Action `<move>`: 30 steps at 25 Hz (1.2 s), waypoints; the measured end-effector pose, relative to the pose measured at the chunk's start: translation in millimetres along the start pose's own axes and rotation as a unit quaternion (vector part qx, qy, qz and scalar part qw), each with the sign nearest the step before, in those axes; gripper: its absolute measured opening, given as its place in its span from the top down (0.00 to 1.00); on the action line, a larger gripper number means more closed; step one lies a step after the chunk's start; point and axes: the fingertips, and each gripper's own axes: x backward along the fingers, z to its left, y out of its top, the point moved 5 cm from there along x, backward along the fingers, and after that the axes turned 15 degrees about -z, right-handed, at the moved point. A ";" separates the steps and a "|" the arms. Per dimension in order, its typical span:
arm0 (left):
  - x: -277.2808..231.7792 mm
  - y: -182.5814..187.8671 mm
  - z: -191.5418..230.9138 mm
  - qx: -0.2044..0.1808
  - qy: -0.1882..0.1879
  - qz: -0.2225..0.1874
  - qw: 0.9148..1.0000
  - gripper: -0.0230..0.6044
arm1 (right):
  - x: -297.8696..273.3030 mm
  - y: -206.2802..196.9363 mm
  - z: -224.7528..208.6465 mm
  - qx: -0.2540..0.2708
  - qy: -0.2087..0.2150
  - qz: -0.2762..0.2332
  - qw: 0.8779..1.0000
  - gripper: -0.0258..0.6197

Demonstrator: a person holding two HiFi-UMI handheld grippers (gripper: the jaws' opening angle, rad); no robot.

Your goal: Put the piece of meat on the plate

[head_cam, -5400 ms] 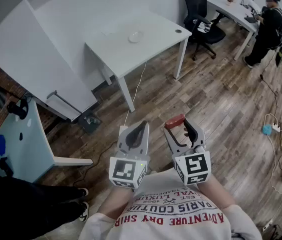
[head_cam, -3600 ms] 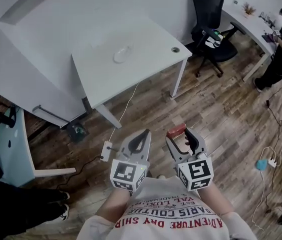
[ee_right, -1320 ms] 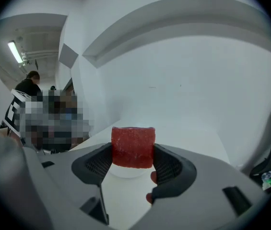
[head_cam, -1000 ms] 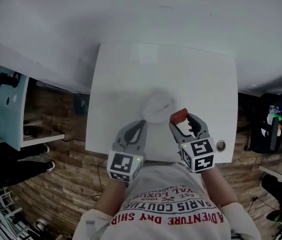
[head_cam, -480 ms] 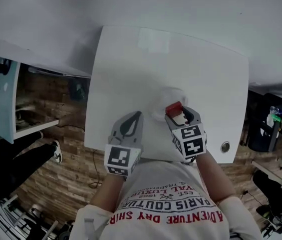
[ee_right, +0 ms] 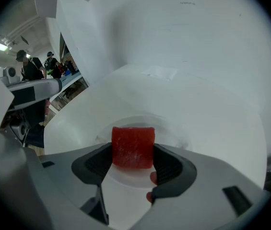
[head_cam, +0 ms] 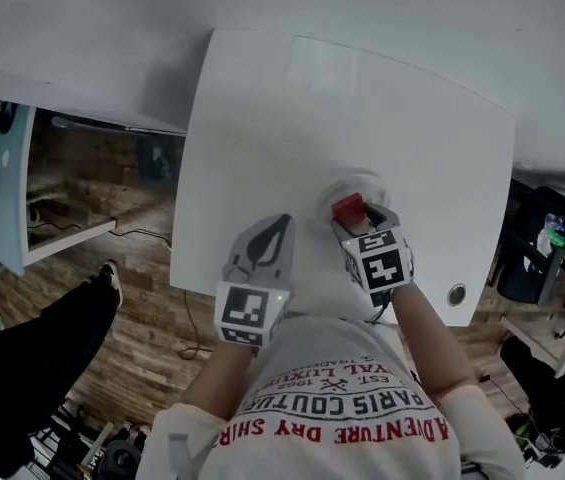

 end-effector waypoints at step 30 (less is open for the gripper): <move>2.5 29.9 -20.2 -0.036 -0.068 -0.020 0.997 0.95 | 66.7 32.0 -4.4 -0.119 -0.061 -0.164 0.977 0.94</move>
